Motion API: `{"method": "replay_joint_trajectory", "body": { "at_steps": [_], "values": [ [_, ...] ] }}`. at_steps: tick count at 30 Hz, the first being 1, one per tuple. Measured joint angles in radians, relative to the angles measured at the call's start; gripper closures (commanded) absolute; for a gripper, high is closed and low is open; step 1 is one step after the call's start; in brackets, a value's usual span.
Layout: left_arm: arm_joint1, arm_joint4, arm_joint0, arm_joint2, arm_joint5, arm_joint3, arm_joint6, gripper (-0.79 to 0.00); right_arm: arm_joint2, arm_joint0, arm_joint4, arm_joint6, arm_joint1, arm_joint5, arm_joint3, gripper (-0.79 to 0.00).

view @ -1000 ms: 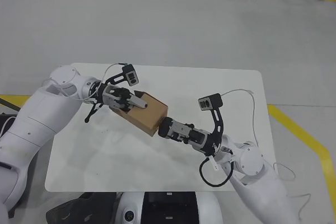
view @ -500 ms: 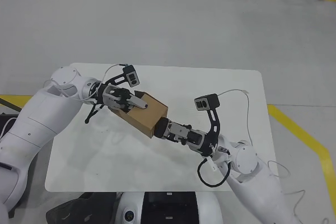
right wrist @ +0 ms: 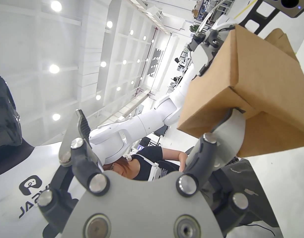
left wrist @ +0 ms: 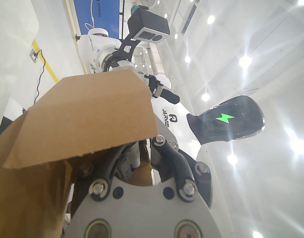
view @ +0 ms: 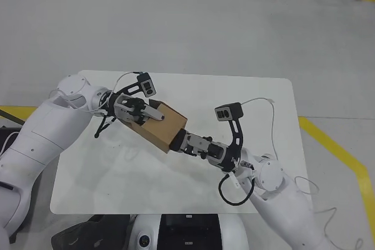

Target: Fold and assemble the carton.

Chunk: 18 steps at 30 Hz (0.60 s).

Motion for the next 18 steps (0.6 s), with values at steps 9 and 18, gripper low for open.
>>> {"method": "replay_joint_trajectory", "body": {
  "at_steps": [9, 18],
  "values": [
    [0.003, -0.006, 0.001, -0.002, -0.001, 0.004, 0.000, 0.000, -0.011, 0.009, -0.003, 0.000, -0.005, -0.003, 0.007, -0.785],
    [0.009, 0.020, -0.005, -0.012, -0.022, 0.022, 0.000, 0.000, 0.056, -0.057, -0.026, 0.000, 0.012, 0.051, -0.066, -0.785]
  ]
}}
